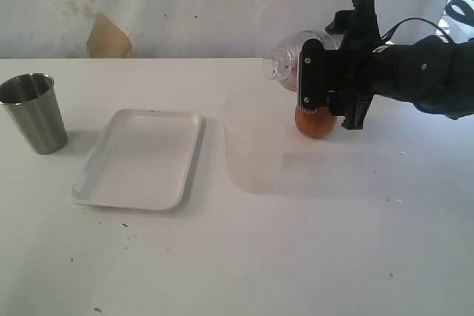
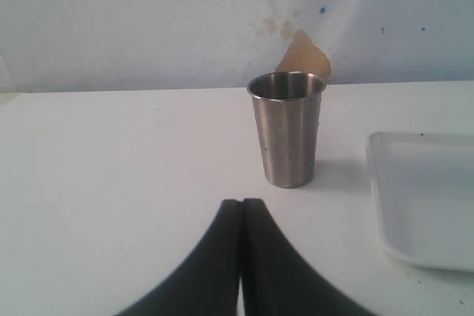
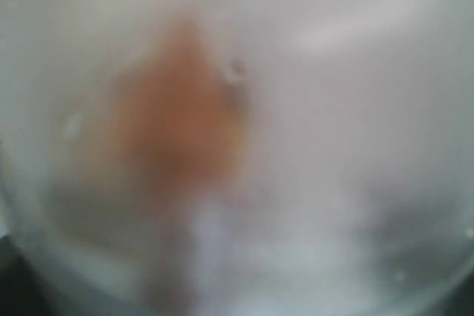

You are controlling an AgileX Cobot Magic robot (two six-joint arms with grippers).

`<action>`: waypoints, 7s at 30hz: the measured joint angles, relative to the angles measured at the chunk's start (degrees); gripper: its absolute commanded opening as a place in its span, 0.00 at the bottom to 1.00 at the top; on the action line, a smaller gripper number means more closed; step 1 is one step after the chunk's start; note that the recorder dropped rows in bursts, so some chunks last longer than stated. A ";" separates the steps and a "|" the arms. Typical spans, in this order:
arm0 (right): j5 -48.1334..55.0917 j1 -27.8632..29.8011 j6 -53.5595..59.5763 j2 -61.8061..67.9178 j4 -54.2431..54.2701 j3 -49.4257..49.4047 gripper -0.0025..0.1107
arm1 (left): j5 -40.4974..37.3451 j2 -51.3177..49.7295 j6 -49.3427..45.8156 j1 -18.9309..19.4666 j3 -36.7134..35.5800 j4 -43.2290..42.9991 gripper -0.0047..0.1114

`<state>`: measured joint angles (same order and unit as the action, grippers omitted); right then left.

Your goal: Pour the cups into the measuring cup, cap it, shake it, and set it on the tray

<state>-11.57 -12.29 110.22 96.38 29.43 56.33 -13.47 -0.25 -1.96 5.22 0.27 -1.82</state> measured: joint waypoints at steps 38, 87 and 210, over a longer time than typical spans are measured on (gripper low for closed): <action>-7.17 0.00 4.80 3.31 -6.35 0.00 0.02 | 0.00 0.00 0.00 0.00 0.00 0.00 0.04; -16.04 0.00 11.12 3.89 -17.77 0.36 0.02 | 0.00 0.00 0.00 0.00 0.00 0.00 0.04; -25.48 2.36 11.05 6.88 -34.93 3.12 0.02 | 0.00 0.00 0.00 0.00 0.00 0.00 0.04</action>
<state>-37.05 -9.93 121.27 103.26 -5.50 59.45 -13.47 -0.25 -1.96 5.22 0.27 -1.82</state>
